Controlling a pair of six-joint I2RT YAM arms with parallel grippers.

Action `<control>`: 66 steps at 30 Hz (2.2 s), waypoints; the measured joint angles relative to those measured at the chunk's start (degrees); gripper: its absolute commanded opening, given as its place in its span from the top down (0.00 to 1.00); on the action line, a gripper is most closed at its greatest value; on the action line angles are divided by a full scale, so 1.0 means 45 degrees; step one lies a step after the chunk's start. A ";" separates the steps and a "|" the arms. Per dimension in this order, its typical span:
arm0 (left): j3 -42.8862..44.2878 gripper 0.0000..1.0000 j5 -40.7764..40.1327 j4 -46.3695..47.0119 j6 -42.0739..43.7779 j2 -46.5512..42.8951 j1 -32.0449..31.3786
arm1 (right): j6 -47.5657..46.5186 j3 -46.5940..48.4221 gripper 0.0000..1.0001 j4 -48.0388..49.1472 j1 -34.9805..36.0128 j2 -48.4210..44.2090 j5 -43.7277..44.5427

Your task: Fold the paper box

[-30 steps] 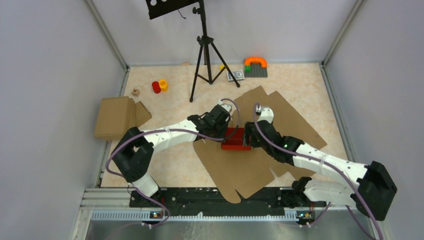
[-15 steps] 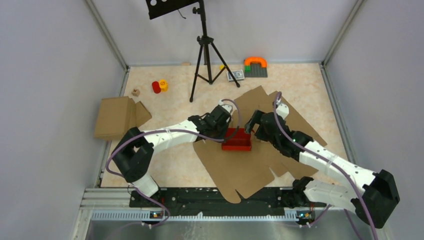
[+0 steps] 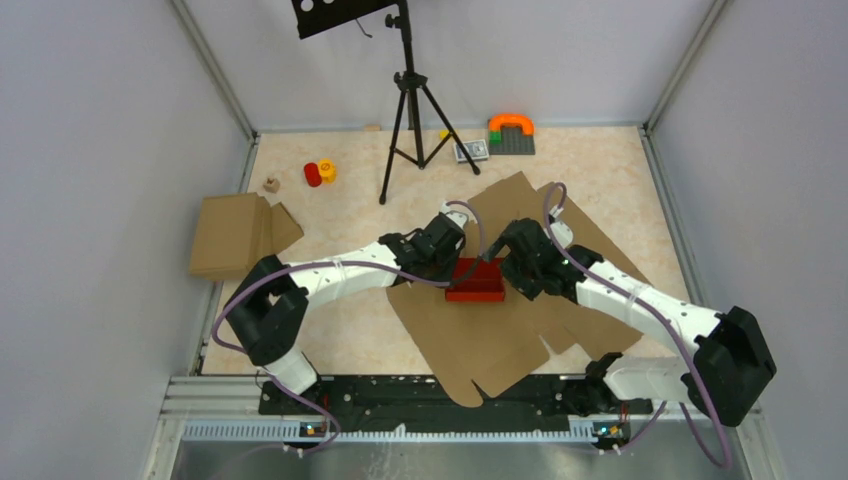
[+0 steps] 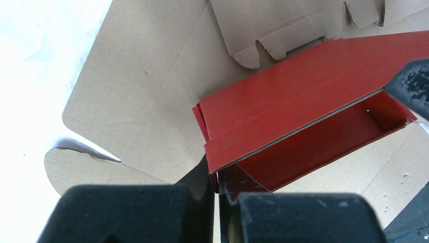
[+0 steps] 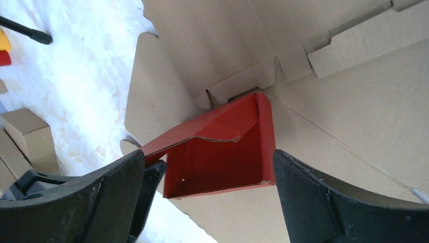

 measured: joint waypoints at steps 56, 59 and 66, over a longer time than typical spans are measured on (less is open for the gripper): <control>-0.0257 0.43 0.0437 -0.0753 -0.0272 -0.1389 -0.1030 | 0.2565 -0.2341 0.27 0.1243 -0.0068 -0.1292 -0.0962; -0.0257 0.40 0.0491 -0.0928 -0.0272 -0.1817 -0.1030 | 0.2560 -0.2341 0.27 0.1243 -0.0068 -0.1292 -0.0962; -0.0811 0.38 0.0505 -0.0850 0.0049 -0.2963 -0.1030 | 0.2550 -0.2341 0.31 0.1243 -0.0068 -0.1292 -0.0962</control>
